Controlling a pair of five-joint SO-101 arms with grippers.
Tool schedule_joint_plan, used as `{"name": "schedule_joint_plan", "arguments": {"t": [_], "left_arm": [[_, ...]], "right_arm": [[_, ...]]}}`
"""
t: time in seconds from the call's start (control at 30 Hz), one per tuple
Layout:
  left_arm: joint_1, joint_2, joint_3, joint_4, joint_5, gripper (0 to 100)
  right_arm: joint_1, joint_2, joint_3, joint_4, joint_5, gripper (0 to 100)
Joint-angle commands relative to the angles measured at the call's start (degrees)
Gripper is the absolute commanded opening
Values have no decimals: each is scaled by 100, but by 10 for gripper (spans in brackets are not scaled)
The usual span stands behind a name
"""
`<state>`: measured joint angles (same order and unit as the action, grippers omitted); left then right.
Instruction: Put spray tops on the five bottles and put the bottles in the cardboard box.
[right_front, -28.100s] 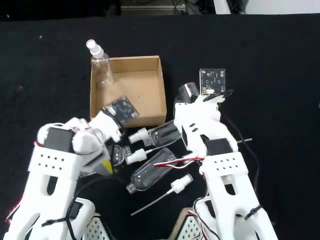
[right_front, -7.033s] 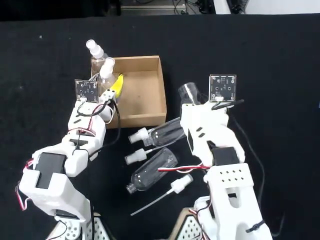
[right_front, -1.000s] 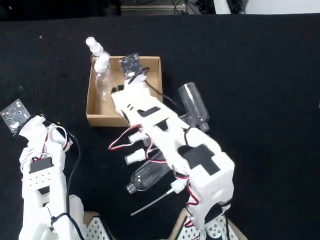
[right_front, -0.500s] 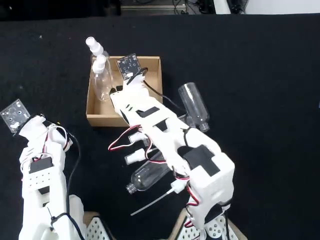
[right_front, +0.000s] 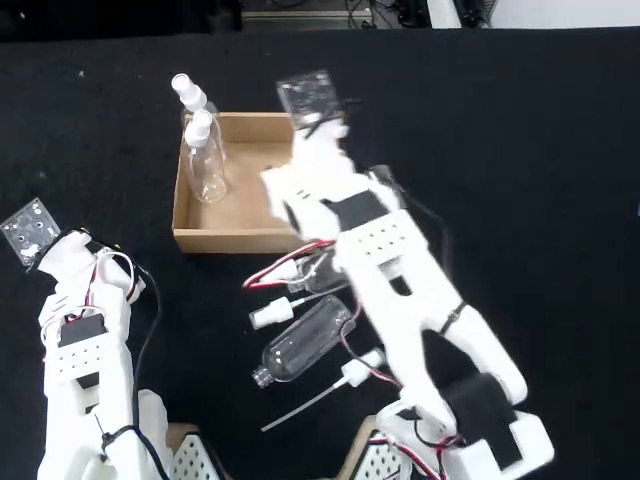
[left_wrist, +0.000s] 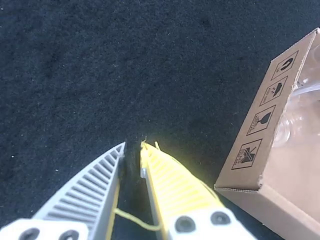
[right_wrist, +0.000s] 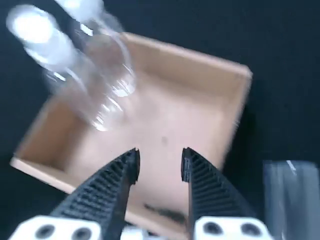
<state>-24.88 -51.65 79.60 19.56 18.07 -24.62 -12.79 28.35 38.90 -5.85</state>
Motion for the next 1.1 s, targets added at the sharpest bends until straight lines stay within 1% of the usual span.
{"name": "schedule_joint_plan", "arguments": {"t": [0.0,0.07,0.13,0.27,0.47,0.7,1.07], "left_arm": [[40,-123,-66,-123,53,40],[40,-123,-66,-123,53,40],[40,-123,-66,-123,53,40],[48,-123,-66,-123,53,40],[57,-123,-66,-123,44,40],[66,-123,-66,-123,44,40],[66,-123,-66,-123,44,40]], "right_arm": [[501,-303,110,440,-229,117],[545,-207,286,273,-422,117],[545,-75,541,-105,-527,117],[545,66,857,-633,-527,116],[624,259,901,-835,-519,116],[853,866,857,-1090,-484,116],[809,1226,998,-1284,-484,113]]}}
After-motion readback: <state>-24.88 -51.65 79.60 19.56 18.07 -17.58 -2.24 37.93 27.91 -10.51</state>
